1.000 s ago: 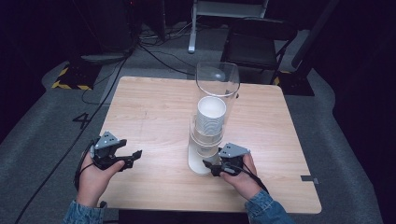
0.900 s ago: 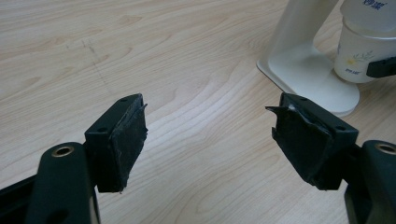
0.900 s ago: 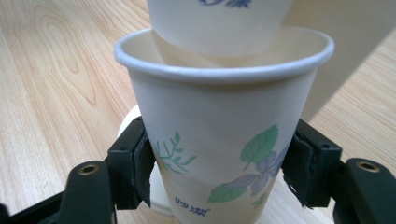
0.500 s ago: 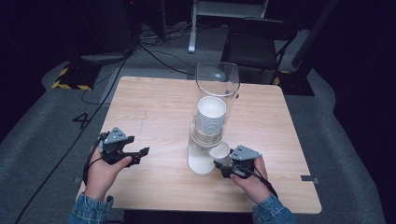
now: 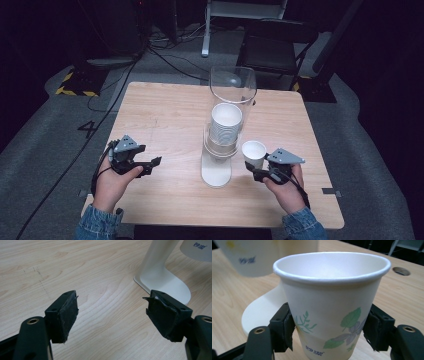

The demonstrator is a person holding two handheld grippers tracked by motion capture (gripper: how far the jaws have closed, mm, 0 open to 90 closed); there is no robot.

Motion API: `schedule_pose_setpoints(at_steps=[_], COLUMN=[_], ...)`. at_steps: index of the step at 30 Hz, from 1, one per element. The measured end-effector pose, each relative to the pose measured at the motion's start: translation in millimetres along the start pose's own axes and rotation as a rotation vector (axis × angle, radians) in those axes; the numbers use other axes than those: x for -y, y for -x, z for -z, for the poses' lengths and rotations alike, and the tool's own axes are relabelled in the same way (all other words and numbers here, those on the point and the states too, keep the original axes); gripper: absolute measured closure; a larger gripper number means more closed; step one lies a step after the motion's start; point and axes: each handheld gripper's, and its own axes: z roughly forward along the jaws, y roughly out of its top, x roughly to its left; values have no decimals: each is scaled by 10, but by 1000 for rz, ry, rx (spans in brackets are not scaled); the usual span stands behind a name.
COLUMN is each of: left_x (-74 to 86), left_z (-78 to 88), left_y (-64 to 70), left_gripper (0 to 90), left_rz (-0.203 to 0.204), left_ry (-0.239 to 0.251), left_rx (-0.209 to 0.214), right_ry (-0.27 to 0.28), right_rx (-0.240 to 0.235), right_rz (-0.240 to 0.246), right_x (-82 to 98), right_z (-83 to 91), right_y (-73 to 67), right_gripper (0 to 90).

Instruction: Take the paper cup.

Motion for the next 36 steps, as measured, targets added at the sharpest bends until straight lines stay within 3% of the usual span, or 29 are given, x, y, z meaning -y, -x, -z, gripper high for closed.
schedule_pose_setpoints(at_steps=[6, 7, 14, 18, 24, 27, 36], left_x=[35, 42, 112, 149, 209, 235, 271], left_z=[37, 45, 105, 147, 195, 221, 241], left_y=[-16, -23, -56, -70, -89, -93, -116], left_gripper=[249, 249, 249, 249, 249, 249, 249], left_rz=[11, 8, 16, 19, 33, 41, 48], left_ry=[-2, -4, -11, -13, -14, -15, -17], left_rx=[-13, -17, -40, -46, -59, -67, -81], right_ry=[56, 77, 109, 151, 159, 163, 114], right_rx=[38, 51, 71, 77, 132, 165, 269], right_rz=[-78, -117, -172, -239, -256, -288, -230], right_x=[-58, -75, -104, -134, -153, -147, -183], right_z=[106, 137, 159, 130, 97, 59, -87], right_y=[180, 251, 407, 515, 637, 724, 978], right_gripper=[339, 338, 335, 329, 330, 330, 330])
